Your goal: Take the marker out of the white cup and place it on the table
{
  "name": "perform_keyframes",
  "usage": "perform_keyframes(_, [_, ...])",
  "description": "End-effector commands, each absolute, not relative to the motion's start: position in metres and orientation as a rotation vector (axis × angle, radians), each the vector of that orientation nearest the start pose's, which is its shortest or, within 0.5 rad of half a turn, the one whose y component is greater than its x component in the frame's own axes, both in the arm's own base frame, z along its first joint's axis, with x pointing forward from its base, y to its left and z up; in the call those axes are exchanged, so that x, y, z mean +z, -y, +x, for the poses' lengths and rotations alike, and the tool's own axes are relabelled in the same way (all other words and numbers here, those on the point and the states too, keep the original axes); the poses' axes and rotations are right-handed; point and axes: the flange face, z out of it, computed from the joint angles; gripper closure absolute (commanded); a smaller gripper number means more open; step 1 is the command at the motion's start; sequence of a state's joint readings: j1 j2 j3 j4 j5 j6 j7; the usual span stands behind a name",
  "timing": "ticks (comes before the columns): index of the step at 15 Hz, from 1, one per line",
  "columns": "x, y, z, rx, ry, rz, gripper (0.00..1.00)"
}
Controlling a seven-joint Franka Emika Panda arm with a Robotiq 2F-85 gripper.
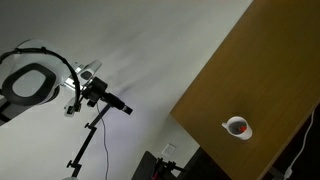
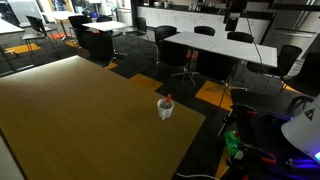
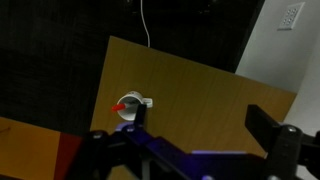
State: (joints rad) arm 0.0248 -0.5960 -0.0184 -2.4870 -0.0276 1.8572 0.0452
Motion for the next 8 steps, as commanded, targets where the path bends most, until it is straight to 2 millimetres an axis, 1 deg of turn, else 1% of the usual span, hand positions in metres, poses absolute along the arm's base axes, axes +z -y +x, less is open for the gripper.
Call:
perform_keyframes(1, [0.484,0.001,0.375,0.003,-0.218,-3.179,0.0])
perform_keyframes(4, [0.475,0.002,0.386,-0.057,-0.436,-3.186,0.0])
perform_keyframes(8, [0.452,-0.001,0.402,-0.143,-0.739,-3.198,0.0])
